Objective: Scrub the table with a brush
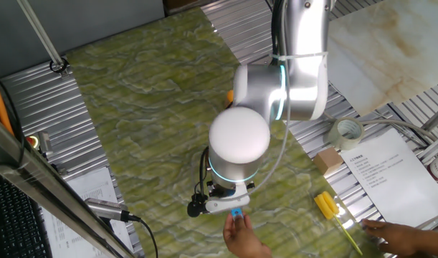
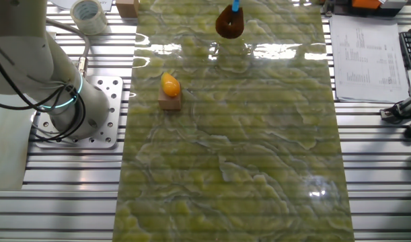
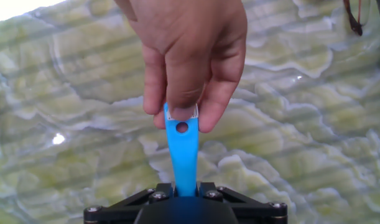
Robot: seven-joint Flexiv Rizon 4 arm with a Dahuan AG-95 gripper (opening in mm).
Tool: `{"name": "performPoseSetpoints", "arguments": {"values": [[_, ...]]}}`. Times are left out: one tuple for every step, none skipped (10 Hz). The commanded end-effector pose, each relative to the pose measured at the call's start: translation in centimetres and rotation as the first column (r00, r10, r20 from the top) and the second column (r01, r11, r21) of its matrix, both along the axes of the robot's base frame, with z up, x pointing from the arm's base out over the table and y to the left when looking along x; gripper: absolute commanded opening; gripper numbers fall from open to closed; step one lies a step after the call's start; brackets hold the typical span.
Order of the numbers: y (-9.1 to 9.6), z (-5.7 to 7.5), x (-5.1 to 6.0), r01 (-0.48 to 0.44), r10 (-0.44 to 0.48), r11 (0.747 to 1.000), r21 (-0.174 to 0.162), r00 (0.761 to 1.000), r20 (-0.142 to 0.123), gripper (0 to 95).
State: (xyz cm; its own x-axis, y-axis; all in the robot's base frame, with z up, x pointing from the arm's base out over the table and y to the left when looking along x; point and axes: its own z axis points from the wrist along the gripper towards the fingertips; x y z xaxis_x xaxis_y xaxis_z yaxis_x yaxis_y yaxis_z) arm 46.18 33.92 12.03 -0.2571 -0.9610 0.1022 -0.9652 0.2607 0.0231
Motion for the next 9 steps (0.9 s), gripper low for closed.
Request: {"name": "performPoseSetpoints", "arguments": {"values": [[-0.3,0.0,-0.1,0.002,-0.002,1.000,-0.007,1.000,0.003,0.0],[-0.5,-0.2,-0.1,0.002,-0.002,1.000,-0.006,1.000,0.010,0.0],[-0.9,-0.3,-0.1,0.003,-0.003,1.000,-0.005,1.000,0.013,0.0],[-1.4,-0.6,-0.2,0.004,-0.004,1.000,-0.005,1.000,0.018,0.0],[-1.7,-0.9,-0.1,0.003,-0.003,1.000,-0.003,1.000,0.023,0.0],[-1.9,-1.3,-0.1,0.008,-0.008,1.000,-0.001,1.000,0.028,0.0],[-2.1,-1.5,-0.1,0.014,-0.014,1.000,-0.001,0.999,0.031,0.0],[-2.1,-1.9,-0.1,0.042,-0.041,0.999,-0.003,0.999,0.034,0.0],[-2.1,-2.3,-0.1,0.067,-0.067,0.998,0.004,0.997,0.038,0.0]]}}
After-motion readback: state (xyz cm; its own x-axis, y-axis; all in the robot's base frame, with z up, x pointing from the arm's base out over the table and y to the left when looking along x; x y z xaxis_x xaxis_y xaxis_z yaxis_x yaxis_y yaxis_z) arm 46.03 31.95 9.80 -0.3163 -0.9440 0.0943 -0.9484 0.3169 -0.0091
